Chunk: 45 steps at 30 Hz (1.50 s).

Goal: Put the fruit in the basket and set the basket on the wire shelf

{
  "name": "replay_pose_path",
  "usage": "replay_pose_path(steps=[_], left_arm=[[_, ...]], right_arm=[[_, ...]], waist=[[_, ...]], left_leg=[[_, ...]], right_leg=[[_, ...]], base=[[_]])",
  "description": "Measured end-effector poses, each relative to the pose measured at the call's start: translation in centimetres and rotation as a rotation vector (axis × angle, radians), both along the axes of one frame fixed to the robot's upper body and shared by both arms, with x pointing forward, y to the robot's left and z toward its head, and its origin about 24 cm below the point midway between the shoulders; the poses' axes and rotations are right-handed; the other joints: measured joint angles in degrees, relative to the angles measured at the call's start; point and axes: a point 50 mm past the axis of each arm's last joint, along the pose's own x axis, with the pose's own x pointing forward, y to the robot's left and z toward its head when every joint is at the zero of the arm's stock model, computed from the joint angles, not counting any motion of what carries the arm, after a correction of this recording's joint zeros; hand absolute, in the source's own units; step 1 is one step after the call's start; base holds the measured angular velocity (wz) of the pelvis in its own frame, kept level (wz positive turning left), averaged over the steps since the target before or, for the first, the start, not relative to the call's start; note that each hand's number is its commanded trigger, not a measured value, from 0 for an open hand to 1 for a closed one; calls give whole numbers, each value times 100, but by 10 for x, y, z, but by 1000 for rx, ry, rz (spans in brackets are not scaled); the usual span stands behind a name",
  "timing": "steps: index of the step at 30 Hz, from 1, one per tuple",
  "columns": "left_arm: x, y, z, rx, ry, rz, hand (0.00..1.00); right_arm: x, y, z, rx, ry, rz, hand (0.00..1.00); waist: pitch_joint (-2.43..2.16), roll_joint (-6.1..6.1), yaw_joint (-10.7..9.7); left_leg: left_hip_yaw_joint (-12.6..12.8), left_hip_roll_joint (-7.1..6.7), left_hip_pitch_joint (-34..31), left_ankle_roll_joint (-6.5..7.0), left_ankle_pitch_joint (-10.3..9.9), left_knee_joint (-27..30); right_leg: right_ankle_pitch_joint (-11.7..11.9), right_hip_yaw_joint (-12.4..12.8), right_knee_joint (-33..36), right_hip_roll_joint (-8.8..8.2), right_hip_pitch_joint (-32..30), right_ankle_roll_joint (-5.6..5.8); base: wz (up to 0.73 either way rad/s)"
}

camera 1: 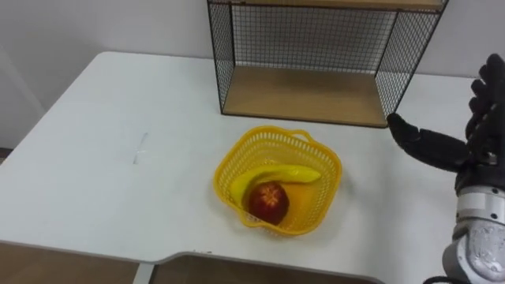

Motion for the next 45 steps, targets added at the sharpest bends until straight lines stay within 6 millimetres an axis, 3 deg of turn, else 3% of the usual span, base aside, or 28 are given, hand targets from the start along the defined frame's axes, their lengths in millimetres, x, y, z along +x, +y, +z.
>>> replay_pose_path(steps=[6, 11, 16, 18, 20, 24, 32, 45], left_arm=[[24, -9, 38, 79, -212, -75, 0], [45, -28, 51, 44, -310, -280, 0], [68, -56, 47, -74, -347, -539, 0], [84, -75, 47, -115, -364, -696, 0], [93, -88, 47, -171, -402, -799, 0], [104, -109, 43, -263, -419, -1002, 0], [112, -134, 34, -363, -411, -1228, 0], [112, -168, 14, -484, -310, -1469, 0]], right_arm=[[-2, 0, -9, 18, 24, -1, 0], [-3, 4, -13, 28, 43, 36, 0], [-2, 13, -21, 66, 46, 103, 0], [-1, 21, -29, 84, 70, 163, 0], [0, 25, -33, 104, 83, 193, 0], [1, 35, -44, 157, 121, 264, 0], [0, 52, -62, 194, 204, 387, 0], [3, 72, -64, 347, 184, 488, 0]], waist=[[49, 29, -14], [65, 24, -77], [79, 8, -180], [127, -14, -200], [145, -18, -200], [147, -18, -331], [149, -30, -484], [128, -73, -487]], left_leg=[[24, -6, -32, 0, 0, -25], [32, -14, -90, 2, 1, -19], [34, -17, -84, 2, 1, -6], [45, -13, -84, 3, 1, 29], [59, -6, -86, 3, 1, 25], [66, -4, -87, 5, -2, 28], [142, 1, -49, 5, -2, 25], [241, 18, -86, 6, -1, 33]], right_leg=[[-3, 11, -8, -5, -56, 4], [-6, 18, -8, -9, -107, 9], [-6, 22, -5, -14, -61, 9], [-5, 47, 4, -10, -96, 9], [-4, 83, 27, -5, -126, 8], [-3, 125, 25, 2, -133, 10], [-3, 171, 23, 2, -121, 11], [4, 264, 90, 13, -221, 16]], base=[[0], [-1], [0], [-3], [-9], [-3], [-3], [-3]])
